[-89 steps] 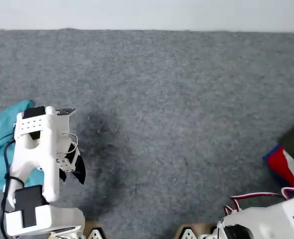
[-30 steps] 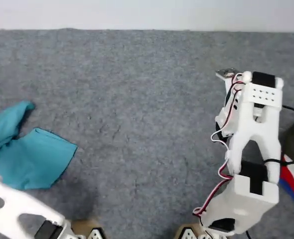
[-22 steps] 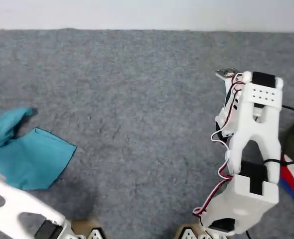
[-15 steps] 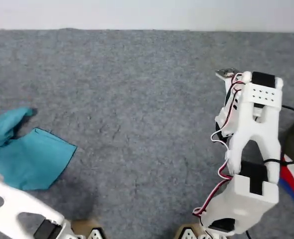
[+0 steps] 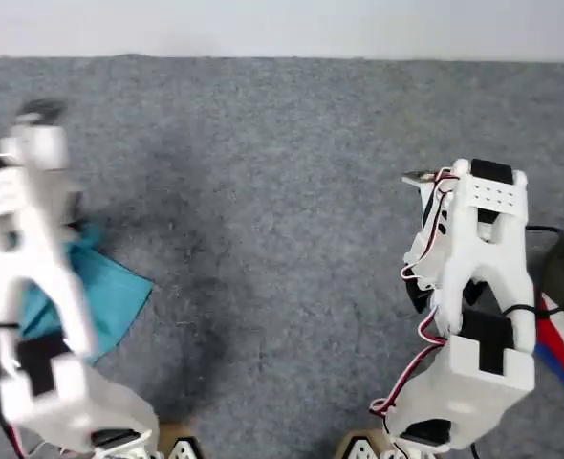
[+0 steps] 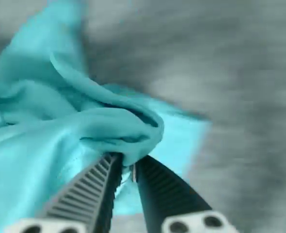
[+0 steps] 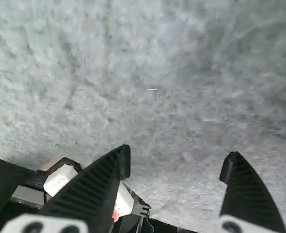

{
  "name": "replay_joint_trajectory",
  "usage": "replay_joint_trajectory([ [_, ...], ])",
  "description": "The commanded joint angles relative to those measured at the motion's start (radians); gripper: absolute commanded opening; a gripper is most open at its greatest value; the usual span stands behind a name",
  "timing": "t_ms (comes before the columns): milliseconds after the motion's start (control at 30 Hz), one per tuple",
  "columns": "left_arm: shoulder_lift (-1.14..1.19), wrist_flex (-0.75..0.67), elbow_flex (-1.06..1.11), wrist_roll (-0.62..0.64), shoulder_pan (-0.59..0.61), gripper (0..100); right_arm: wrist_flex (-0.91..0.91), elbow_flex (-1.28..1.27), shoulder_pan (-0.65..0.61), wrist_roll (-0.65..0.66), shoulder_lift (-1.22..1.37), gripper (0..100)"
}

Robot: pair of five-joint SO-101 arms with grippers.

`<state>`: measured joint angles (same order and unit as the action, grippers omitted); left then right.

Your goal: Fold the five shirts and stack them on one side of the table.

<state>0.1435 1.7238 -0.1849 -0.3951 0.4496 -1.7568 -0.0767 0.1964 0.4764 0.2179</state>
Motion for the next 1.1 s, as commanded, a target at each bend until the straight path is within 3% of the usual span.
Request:
replay_joint_trajectory([
  [0,-0.385,0.034,0.170,0.169,-0.446,1,-0.039,0.002,0.015,0.000,-0.015,30.7],
  [167,-0.568,0.032,0.217,0.298,-0.885,1,-0.039,0.002,0.015,0.000,-0.015,30.7],
  [233,-0.577,0.032,0.217,0.330,-0.985,1,-0.039,0.002,0.015,0.000,-0.015,30.7],
  [300,-0.559,0.029,0.222,0.350,-1.002,2,-0.039,0.002,0.015,0.000,-0.015,30.7],
  [567,-0.494,0.031,0.228,0.512,-0.819,29,-0.039,0.006,0.005,0.006,-0.018,31.0],
  [767,-0.503,0.032,0.228,0.514,-0.761,30,-0.042,0.006,-0.051,0.046,-0.028,37.0],
  [933,-0.503,0.034,0.245,0.508,-0.505,27,-0.039,0.008,-0.294,0.049,-0.157,41.4],
  [1067,-0.503,0.034,0.314,0.368,-0.242,25,-0.036,0.008,-0.581,0.051,-0.223,41.4],
])
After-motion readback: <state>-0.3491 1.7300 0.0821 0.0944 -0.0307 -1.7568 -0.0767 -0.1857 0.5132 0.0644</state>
